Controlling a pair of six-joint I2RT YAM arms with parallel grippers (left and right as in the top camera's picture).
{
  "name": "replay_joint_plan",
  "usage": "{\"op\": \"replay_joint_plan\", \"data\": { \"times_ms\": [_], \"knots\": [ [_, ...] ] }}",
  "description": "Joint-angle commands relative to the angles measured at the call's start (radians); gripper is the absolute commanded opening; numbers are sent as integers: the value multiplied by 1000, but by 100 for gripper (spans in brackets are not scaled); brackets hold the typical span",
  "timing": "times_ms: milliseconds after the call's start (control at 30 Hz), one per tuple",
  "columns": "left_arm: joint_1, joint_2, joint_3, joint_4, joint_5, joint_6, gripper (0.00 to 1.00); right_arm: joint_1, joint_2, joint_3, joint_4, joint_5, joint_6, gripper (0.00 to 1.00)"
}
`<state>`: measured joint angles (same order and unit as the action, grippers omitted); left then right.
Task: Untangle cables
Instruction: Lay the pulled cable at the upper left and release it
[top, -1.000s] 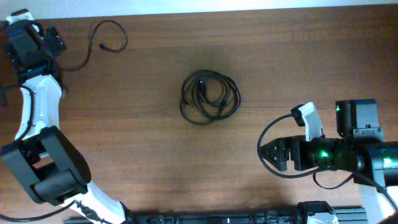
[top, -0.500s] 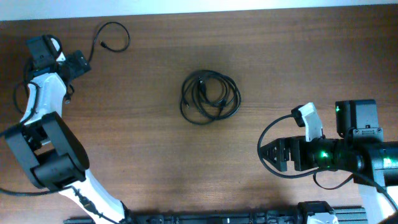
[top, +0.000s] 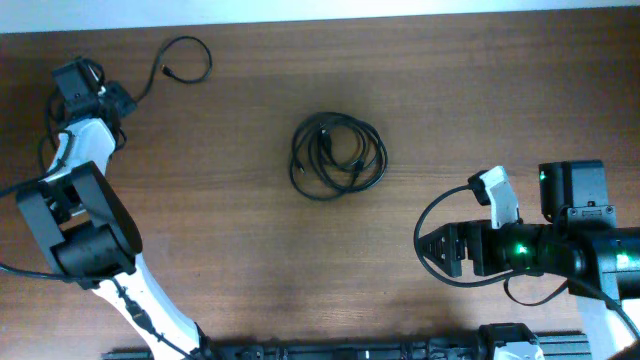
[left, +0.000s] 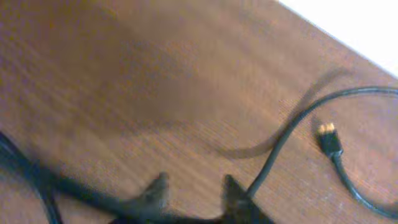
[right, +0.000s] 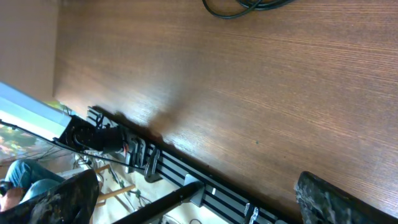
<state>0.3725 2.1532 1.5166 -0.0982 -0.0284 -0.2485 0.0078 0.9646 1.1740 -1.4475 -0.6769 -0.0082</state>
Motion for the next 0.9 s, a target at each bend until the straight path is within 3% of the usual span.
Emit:
{"op": "replay_joint_plan", "data": {
  "times_ms": [0,100,233,433,500,533,567,600,633,867],
  "knots": [
    [3,-7,29,35,8,3,0,-2,-2,-9,0,1,-10,99],
    [3,-39,109,59,14,3,0,-2,-2,-9,2,2,-10,99],
    [2,-56,323,106,176,2,0,-2,4,-9,4,2,-10,99],
    [3,-16,412,123,34,42,0,-2,108,-9,23,1,-10,99],
    [6,34,412,88,-27,106,17,-2,156,-9,22,1,16,99],
    [8,53,412,67,-32,152,32,-2,177,-9,22,0,25,99],
    [11,70,412,30,-33,209,77,-2,197,-9,22,0,24,99],
    [13,87,412,-17,-32,251,95,-2,223,-9,22,1,24,99],
    [16,99,412,-80,-32,280,99,-2,241,-9,23,1,24,99],
    [16,84,413,-205,33,279,99,52,260,-9,23,1,23,98]
  ]
}}
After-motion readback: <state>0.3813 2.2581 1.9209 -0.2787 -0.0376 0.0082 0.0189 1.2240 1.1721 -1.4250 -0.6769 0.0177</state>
